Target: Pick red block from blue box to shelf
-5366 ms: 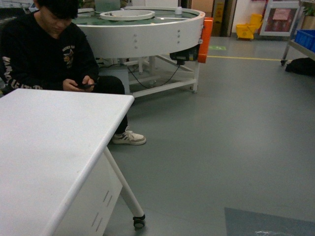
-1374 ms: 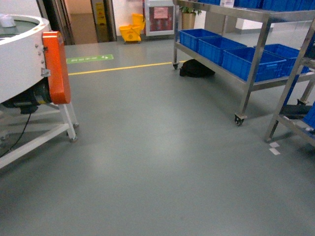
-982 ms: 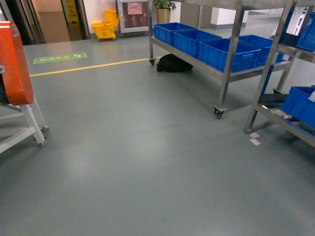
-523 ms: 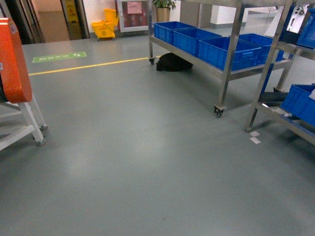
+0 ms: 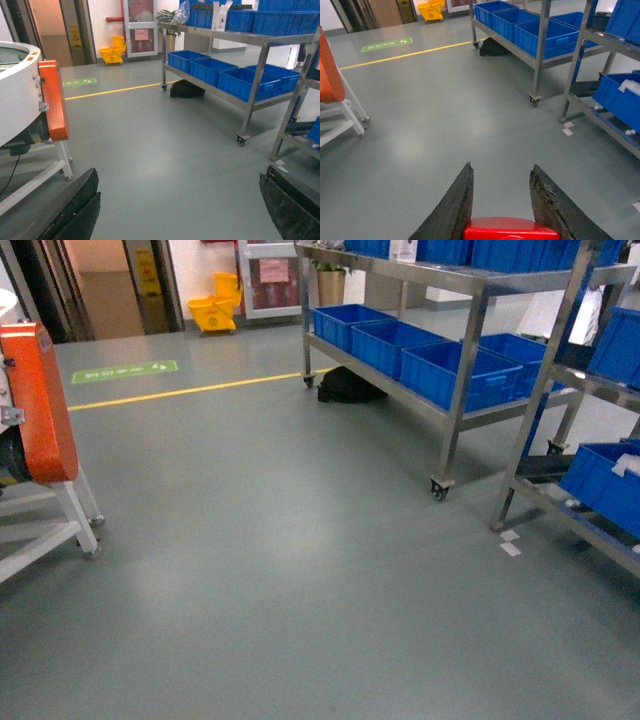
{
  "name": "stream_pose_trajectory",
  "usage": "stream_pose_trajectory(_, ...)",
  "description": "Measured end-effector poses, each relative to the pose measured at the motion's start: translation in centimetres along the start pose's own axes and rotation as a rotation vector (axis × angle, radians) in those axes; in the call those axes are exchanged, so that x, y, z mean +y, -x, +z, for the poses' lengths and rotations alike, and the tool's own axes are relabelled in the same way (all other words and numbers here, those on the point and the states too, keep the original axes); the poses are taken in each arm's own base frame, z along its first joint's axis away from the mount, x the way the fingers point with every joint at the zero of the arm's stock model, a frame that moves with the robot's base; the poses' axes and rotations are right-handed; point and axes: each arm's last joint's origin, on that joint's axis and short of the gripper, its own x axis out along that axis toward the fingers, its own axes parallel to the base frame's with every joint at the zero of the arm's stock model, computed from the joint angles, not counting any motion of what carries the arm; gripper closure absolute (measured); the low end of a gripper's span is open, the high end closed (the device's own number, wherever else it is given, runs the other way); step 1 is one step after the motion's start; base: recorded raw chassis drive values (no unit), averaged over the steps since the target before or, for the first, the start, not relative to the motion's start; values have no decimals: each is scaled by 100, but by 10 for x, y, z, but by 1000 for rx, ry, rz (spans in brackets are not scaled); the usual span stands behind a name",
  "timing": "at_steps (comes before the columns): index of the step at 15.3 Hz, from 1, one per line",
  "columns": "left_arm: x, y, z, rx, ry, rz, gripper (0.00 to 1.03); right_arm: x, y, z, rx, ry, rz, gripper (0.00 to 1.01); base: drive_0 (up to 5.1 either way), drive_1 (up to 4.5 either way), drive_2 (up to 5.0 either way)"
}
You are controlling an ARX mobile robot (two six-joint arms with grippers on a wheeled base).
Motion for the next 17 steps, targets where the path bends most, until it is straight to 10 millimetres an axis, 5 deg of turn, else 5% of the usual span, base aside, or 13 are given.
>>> stream_pose_trajectory(17,0,0,0,2,0,1,5,0,0,0,4,0,0,73,-37,-37,-37)
